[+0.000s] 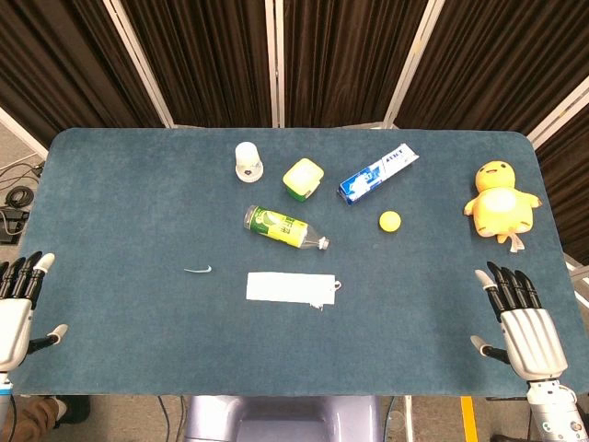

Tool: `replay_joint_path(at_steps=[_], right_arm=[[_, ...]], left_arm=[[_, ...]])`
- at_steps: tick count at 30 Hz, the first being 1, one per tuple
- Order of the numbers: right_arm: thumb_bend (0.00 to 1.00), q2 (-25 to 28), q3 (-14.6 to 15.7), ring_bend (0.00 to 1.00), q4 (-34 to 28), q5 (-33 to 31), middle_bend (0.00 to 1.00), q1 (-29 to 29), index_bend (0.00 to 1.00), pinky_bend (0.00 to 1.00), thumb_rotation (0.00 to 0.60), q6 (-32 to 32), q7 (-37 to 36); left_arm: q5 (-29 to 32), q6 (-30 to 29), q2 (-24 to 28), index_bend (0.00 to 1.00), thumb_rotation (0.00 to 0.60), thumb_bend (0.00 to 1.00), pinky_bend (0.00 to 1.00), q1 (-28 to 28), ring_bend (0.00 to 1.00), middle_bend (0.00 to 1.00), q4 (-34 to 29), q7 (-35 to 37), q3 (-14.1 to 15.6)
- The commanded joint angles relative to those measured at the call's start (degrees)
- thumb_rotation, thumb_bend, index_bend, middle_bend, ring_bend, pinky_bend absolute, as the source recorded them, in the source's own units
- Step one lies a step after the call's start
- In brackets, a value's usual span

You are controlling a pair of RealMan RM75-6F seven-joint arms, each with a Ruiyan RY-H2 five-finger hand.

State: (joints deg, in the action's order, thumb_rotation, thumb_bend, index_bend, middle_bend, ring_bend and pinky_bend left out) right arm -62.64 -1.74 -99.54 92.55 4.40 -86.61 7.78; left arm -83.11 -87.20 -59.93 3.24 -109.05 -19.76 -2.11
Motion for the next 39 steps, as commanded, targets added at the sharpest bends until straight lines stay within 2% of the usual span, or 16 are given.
replay_joint_path(at_steps=[1, 8, 13, 16, 18, 20, 24, 29, 32, 39], right_arm=[[0.00, 0.03, 0.02, 0.00, -0.04, -0.07, 0.00, -0.02, 0.07, 0.00, 0.600, 0.04, 0.00], [0.00, 0.45, 0.24, 0.00, -0.71, 0.05, 0.00, -0.10, 0.08, 0.00, 0.600, 0.12, -0.53], [0.00, 0.35, 0.13, 0.00, -0.56, -0.55, 0.00, 0.49, 0.08, 0.00, 0.600, 1.38, -0.63], [0.00, 0.13, -0.01, 0.00, -0.30, -1.16, 0.00, 0.82, 0.08, 0.00, 0.600, 2.13, -0.77], [0.00, 0.03, -0.12, 0.00, -0.19, -1.54, 0.00, 0.96, 0.08, 0.00, 0.600, 2.44, -0.79], [0.00, -0.04, -0.19, 0.00, -0.08, -1.77, 0.00, 1.03, 0.08, 0.00, 0.600, 2.60, -0.74], [0.00, -0.33, -0.49, 0.00, 0.34, -3.10, 0.00, 1.34, 0.09, 0.00, 0.600, 3.55, -0.79], [0.00, -0.53, -0.65, 0.00, 0.85, -4.01, 0.00, 1.57, 0.09, 0.00, 0.600, 4.18, -0.87], [0.00, -0.65, -0.72, 0.00, 1.21, -4.61, 0.00, 1.71, 0.09, 0.00, 0.600, 4.65, -0.85], [0.00, -0.91, -0.91, 0.00, 1.53, -5.52, 0.00, 1.86, 0.09, 0.00, 0.600, 5.03, -0.41]], left_arm=[[0.08, 0.11, 0.09, 0.00, 0.600, 0.00, 0.00, -0.02, 0.00, 0.00, 0.02, 0.16, 0.05], [1.97, 2.61, 0.04, 0.00, 0.600, 0.00, 0.00, 1.07, 0.00, 0.00, 0.21, 0.54, -0.28], [6.95, 9.92, -3.82, 0.00, 0.600, 0.00, 0.00, 6.08, 0.00, 0.00, 4.03, -0.07, -2.94], [9.79, 15.93, -7.35, 0.10, 0.600, 0.01, 0.00, 10.49, 0.00, 0.00, 8.58, 0.74, -4.98], [11.43, 19.15, -9.45, 0.24, 0.600, 0.06, 0.00, 12.98, 0.00, 0.00, 11.20, 1.10, -6.12], [12.37, 20.98, -10.71, 0.32, 0.600, 0.12, 0.00, 14.46, 0.00, 0.00, 12.85, 1.02, -6.72], [17.31, 27.26, -16.53, 0.37, 0.600, 0.23, 0.00, 20.22, 0.00, 0.00, 19.55, -2.96, -8.76], [21.73, 29.93, -22.80, 0.40, 0.600, 0.28, 0.00, 25.01, 0.00, 0.00, 25.78, -6.64, -10.35], [23.10, 32.57, -25.71, 0.40, 0.600, 0.33, 0.00, 27.60, 0.00, 0.00, 29.15, -7.84, -10.11], [22.12, 35.41, -28.70, 0.48, 0.600, 0.33, 0.00, 30.18, 0.00, 0.00, 32.56, -4.99, -9.05]])
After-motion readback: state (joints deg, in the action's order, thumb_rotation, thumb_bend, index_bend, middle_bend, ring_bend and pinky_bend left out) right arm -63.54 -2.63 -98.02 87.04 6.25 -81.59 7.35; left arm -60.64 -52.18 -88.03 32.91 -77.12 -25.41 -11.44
